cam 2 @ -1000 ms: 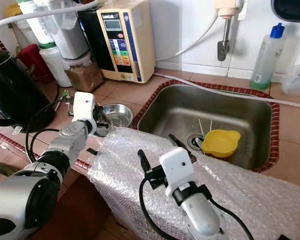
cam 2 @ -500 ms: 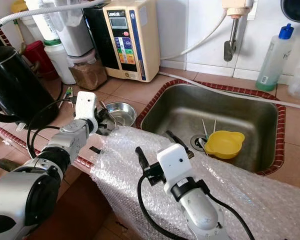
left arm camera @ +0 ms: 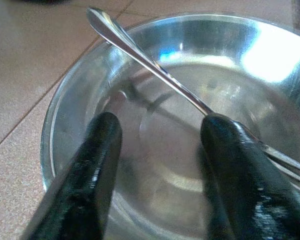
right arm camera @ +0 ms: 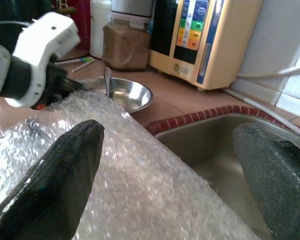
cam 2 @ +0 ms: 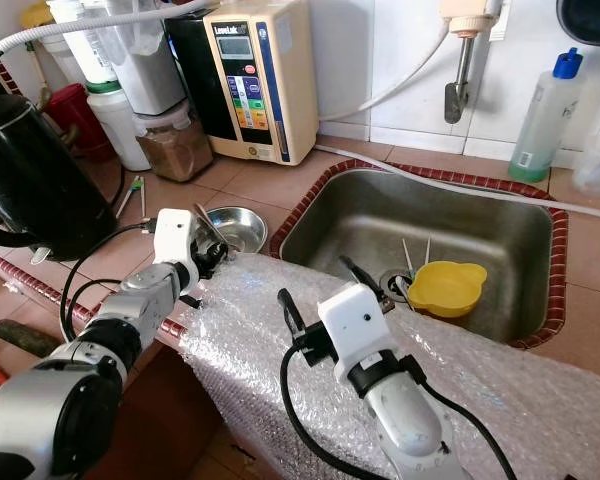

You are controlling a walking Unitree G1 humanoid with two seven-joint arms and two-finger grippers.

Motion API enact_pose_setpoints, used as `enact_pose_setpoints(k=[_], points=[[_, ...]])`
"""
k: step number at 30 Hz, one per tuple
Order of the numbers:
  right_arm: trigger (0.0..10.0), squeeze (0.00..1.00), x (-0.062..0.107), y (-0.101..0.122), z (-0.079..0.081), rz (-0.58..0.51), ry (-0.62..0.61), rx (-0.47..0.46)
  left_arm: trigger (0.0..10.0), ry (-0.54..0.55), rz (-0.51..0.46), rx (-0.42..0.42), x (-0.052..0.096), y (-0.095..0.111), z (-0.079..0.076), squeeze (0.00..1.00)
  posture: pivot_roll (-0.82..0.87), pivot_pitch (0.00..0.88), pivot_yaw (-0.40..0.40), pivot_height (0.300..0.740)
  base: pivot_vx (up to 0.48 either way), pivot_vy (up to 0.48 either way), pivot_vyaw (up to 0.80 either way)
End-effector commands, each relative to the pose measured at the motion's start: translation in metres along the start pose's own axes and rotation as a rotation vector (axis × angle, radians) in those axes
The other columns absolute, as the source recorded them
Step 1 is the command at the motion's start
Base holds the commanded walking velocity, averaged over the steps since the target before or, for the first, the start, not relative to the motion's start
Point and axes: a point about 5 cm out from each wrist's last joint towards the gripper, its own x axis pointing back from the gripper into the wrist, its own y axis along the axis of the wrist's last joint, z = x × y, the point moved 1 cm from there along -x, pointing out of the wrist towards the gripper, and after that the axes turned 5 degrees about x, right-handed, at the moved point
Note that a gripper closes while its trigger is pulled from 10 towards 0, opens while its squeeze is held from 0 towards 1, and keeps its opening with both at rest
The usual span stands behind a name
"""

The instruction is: Kitchen organization

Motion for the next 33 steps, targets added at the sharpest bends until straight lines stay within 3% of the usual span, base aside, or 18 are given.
enact_pose_setpoints(k=[1, 10, 11, 14, 18, 23, 28, 33], points=[[10.0, 0.36, 0.0, 0.003, 0.001, -0.018, 0.006, 0.002, 10.0, 0.007, -0.024, -0.005, 0.004, 0.0, 0.013, 1.0, -0.09, 0.0, 0.148, 0.74, 0.0, 0.0, 0.0], [10.0, 0.37, -0.001, 0.005, -0.013, -0.036, -0.035, 0.034, 10.0, 0.009, -0.245, -0.065, 0.024, 0.01, 0.02, 1.0, -0.05, 0.0, 0.1, 0.74, 0.0, 0.0, 0.0], [10.0, 0.37, -0.002, 0.005, -0.016, -0.04, -0.033, 0.036, 10.0, -0.014, -0.309, -0.05, 0.03, 0.019, 0.013, 1.0, -0.03, 0.0, 0.08, 0.74, 0.0, 0.0, 0.0], [10.0, 0.37, -0.004, 0.005, -0.017, -0.043, -0.023, 0.04, 10.0, -0.058, -0.381, -0.057, 0.038, 0.032, 0.004, 1.0, -0.01, 0.0, 0.067, 0.74, 0.0, 0.0, 0.0], [10.0, 0.37, -0.008, 0.006, -0.016, -0.055, -0.013, 0.043, 10.0, -0.088, -0.473, -0.134, 0.054, 0.049, -0.001, 1.0, 0.02, 0.0, 0.047, 0.74, 0.0, 0.0, 0.0], [10.0, 0.37, -0.01, 0.006, -0.019, -0.062, -0.02, 0.047, 10.0, -0.034, -0.466, -0.146, 0.068, 0.044, 0.012, 1.0, 0.04, 0.0, 0.036, 0.74, 0.0, 0.0, 0.0], [10.0, 0.36, -0.005, 0.005, -0.032, -0.062, -0.069, 0.035, 10.0, 0.032, -0.42, -0.205, 0.098, 0.022, 0.03, 1.0, 0.07, 0.0, 0.015, 0.74, 0.0, 0.0, 0.0], [10.0, 0.36, 0.001, 0.002, -0.039, -0.051, -0.099, 0.033, 10.0, 0.077, -0.393, -0.229, 0.107, 0.015, 0.036, 1.0, 0.08, 0.0, 0.002, 0.74, 0.0, 0.0, 0.0]])
